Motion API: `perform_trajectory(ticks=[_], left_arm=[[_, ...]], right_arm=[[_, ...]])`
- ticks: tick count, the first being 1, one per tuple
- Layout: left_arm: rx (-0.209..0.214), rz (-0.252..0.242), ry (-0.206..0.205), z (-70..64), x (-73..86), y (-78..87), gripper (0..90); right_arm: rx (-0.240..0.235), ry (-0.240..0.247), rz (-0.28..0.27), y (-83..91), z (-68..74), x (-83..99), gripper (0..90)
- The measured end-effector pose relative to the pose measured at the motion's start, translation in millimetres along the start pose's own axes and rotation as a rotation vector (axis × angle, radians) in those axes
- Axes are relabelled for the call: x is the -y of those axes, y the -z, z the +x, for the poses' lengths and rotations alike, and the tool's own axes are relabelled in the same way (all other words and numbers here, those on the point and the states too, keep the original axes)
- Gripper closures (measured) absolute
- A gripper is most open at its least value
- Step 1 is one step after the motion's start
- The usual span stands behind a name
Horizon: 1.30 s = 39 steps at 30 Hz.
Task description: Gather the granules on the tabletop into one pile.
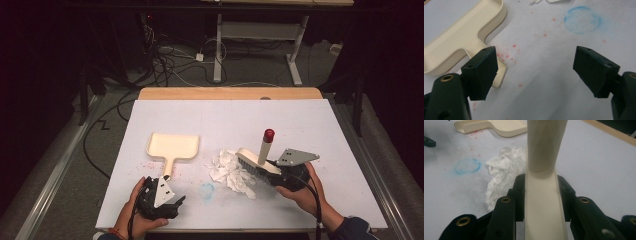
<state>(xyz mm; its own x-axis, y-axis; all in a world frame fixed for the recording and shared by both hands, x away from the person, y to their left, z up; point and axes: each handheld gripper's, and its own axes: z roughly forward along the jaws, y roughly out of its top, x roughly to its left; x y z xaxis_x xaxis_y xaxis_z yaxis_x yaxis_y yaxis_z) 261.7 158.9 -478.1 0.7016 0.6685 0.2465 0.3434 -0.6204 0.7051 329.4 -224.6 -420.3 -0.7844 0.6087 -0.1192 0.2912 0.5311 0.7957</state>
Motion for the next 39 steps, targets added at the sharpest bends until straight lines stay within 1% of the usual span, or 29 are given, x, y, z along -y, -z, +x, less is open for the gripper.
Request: perform_trajectory(ticks=[3,6,10,13,16,19,21,23,26,29,31,33,34,36,39], left_arm=[[0.0,0.004,-0.001,0.3,0.8,0.4,18.9],[-0.001,0.005,0.003,1.2,1.5,0.8,18.9],[-0.007,0.006,-0.006,0.1,0.3,1.6,18.9],[-0.008,0.003,-0.007,-0.4,-0.3,1.5,18.9],[-0.008,0.004,-0.005,-0.3,-0.3,1.7,18.9],[-0.003,0.005,-0.01,-0.7,-0.5,2.3,18.9],[-0.002,0.011,-0.013,-0.4,-0.2,2.5,18.9],[-0.002,0.01,-0.011,0.1,0.2,2.5,18.9],[-0.002,0.006,-0.01,0.1,0.5,3.2,18.8],[-0.002,0.004,-0.008,0.2,0.7,3.6,18.9],[0.0,0.005,-0.01,0.1,0.6,3.1,18.9],[0.003,0.007,-0.012,-0.5,0.2,2.7,18.9],[0.005,0.007,-0.014,-0.9,0.0,2.7,18.9],[0.008,0.006,-0.014,-1.1,0.1,2.5,18.9],[0.011,0.008,-0.015,-1.2,0.1,1.5,18.9]], right_arm=[[0.013,0.009,-0.023,5.0,-0.2,-4.1,68.2],[0.01,0.005,-0.033,13.7,-3.5,-5.2,68.2],[0.003,0.011,-0.047,26.4,-5.0,-3.4,68.3],[-0.013,-0.003,-0.064,36.7,-4.1,-1.3,68.2],[-0.017,-0.002,-0.083,45.7,-2.8,-1.7,68.2],[-0.044,0.0,-0.091,56.4,-1.6,-1.9,68.2],[-0.05,0.006,-0.081,62.6,0.3,0.0,68.2],[-0.077,0.02,-0.051,66.5,1.7,2.0,68.3],[-0.098,0.041,-0.023,68.8,4.1,5.8,68.3],[-0.123,0.044,0.005,68.8,6.3,11.1,68.2],[-0.138,0.055,0.021,66.2,7.5,14.1,68.2],[-0.16,0.069,0.06,61.4,9.3,16.5,68.2],[-0.163,0.081,0.071,58.6,10.3,17.5,68.2],[-0.17,0.081,0.092,53.9,12.1,18.8,68.3],[-0.179,0.084,0.088,45.2,15.5,21.7,68.2]])
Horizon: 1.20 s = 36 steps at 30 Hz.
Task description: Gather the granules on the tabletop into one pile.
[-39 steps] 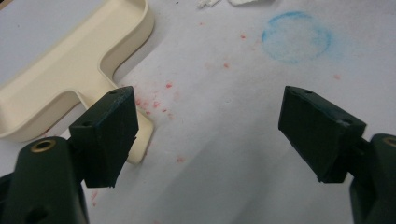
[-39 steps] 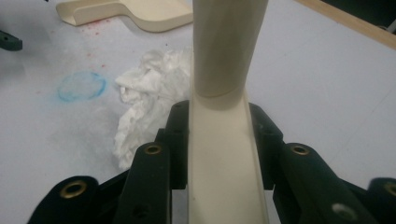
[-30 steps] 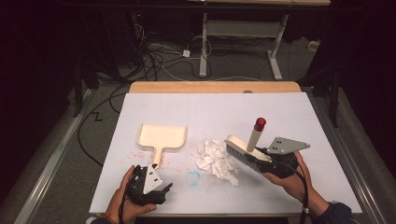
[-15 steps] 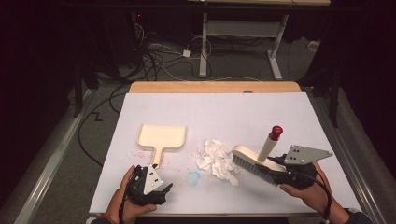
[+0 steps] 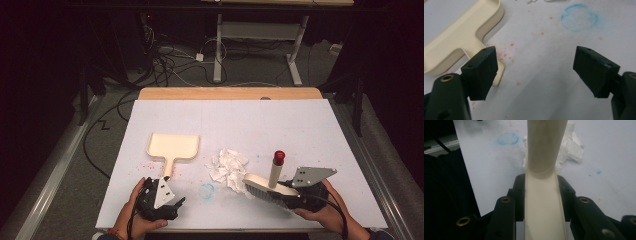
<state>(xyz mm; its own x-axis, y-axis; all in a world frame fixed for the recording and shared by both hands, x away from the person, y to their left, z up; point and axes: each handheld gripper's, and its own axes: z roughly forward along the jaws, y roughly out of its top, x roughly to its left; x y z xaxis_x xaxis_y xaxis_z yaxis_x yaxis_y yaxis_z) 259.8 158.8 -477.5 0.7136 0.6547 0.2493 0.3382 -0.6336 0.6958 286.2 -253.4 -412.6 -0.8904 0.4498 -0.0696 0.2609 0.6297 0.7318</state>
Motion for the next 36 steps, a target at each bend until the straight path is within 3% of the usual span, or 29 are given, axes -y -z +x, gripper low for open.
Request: perform_trajectory(ticks=[8,16,28,36], left_arm=[[0.002,0.005,-0.007,-0.6,-0.6,-0.6,18.9],[0.005,0.008,-0.008,-0.4,0.5,-2.1,18.9],[-0.002,0.007,-0.002,-0.6,0.7,-0.2,18.9],[0.002,0.012,-0.007,-0.8,-0.2,-1.5,18.9]], right_arm=[[0.018,-0.004,-0.069,-21.5,2.0,-4.9,68.3],[0.047,-0.014,-0.081,-37.0,-5.9,-16.6,68.2],[0.029,-0.001,-0.14,1.7,-3.6,-15.2,68.2],[-0.028,0.034,-0.031,11.0,1.6,-5.3,68.2]])
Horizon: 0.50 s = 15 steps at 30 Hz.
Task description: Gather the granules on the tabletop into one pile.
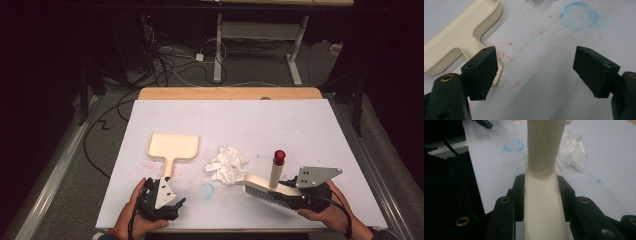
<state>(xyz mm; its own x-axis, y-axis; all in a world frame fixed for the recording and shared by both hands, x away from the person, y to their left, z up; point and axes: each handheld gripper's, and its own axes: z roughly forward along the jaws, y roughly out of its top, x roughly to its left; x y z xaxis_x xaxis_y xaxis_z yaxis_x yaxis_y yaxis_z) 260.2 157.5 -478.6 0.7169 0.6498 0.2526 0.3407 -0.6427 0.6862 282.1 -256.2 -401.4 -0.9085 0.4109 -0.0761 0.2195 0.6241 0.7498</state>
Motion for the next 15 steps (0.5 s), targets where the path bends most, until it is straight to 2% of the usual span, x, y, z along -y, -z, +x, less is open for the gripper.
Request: perform_trajectory(ticks=[4,7,9,15], left_arm=[[0.002,-0.003,-0.003,0.3,0.0,0.1,18.9],[0.0,-0.003,0.002,1.2,0.6,0.0,18.9],[-0.004,-0.002,0.003,0.9,0.4,-0.5,18.9],[-0.001,0.002,0.0,-0.3,-0.4,-1.9,18.9]], right_arm=[[-0.012,0.007,0.039,-6.0,0.3,2.3,68.2],[-0.017,-0.008,0.048,-11.6,-1.2,3.7,68.2],[0.018,0.008,0.044,-15.6,-1.4,4.1,68.2],[0.081,-0.026,-0.022,-31.1,-11.1,3.4,68.2]])
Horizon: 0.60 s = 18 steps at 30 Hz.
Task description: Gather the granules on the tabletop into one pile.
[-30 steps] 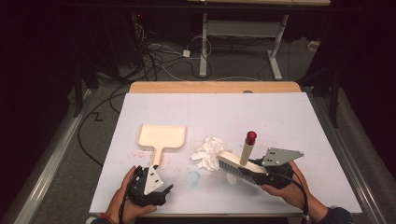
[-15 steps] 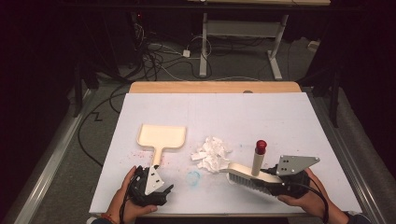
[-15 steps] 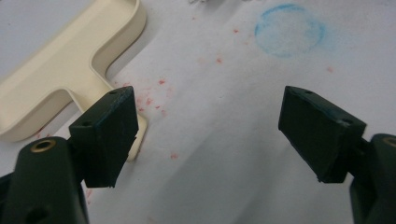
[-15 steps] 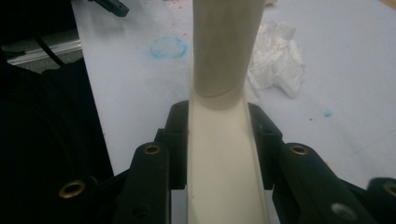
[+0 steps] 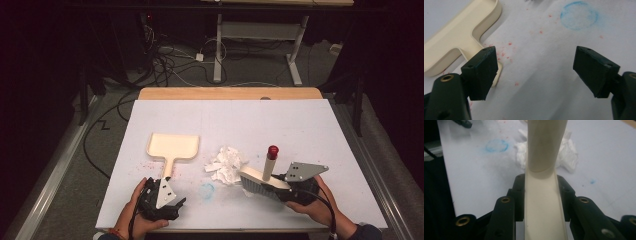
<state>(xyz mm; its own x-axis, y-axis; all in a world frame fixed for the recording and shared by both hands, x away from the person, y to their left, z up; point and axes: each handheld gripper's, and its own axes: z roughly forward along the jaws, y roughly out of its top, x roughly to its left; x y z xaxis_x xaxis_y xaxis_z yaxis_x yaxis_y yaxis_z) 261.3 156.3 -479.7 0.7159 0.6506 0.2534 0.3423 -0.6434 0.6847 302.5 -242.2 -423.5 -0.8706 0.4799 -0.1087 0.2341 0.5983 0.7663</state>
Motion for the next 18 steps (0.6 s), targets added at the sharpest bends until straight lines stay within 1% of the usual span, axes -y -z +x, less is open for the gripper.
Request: perform_trajectory(ticks=[2,4,5,7,9,10,13,15,16,18], left_arm=[[0.0,0.001,0.001,0.3,0.1,-0.7,18.9],[0.002,0.002,0.002,0.7,0.1,-1.5,18.9],[0.003,0.002,0.0,0.5,0.2,-2.0,18.9],[0.007,0.006,-0.003,0.1,0.5,-2.4,18.9],[0.006,0.009,-0.006,0.0,1.1,-2.0,18.9],[0.007,0.009,-0.005,0.2,1.5,-1.4,18.9],[0.002,0.005,0.003,0.8,2.4,-0.5,18.9],[0.0,0.005,0.002,0.8,2.2,0.2,18.9],[0.0,0.004,0.0,0.7,2.0,0.4,18.9],[-0.001,0.003,-0.001,0.5,1.9,0.4,18.9]], right_arm=[[0.022,0.002,-0.023,-5.3,-2.1,-2.8,68.3],[0.042,-0.006,-0.044,-10.2,-4.1,-5.6,68.3],[0.039,-0.015,-0.05,-11.7,-5.1,-6.8,68.3],[0.05,-0.014,-0.063,-13.2,-5.6,-9.0,68.3],[0.036,-0.01,-0.074,-12.3,-5.4,-11.1,68.3],[0.029,-0.01,-0.067,-9.8,-4.1,-12.1,68.3],[0.024,0.008,-0.073,-0.5,-1.4,-14.6,68.2],[0.025,0.006,-0.086,6.7,0.6,-15.6,68.3],[0.018,0.012,-0.092,10.3,0.5,-16.1,68.2],[0.014,0.009,-0.095,18.1,1.0,-16.0,68.2]])
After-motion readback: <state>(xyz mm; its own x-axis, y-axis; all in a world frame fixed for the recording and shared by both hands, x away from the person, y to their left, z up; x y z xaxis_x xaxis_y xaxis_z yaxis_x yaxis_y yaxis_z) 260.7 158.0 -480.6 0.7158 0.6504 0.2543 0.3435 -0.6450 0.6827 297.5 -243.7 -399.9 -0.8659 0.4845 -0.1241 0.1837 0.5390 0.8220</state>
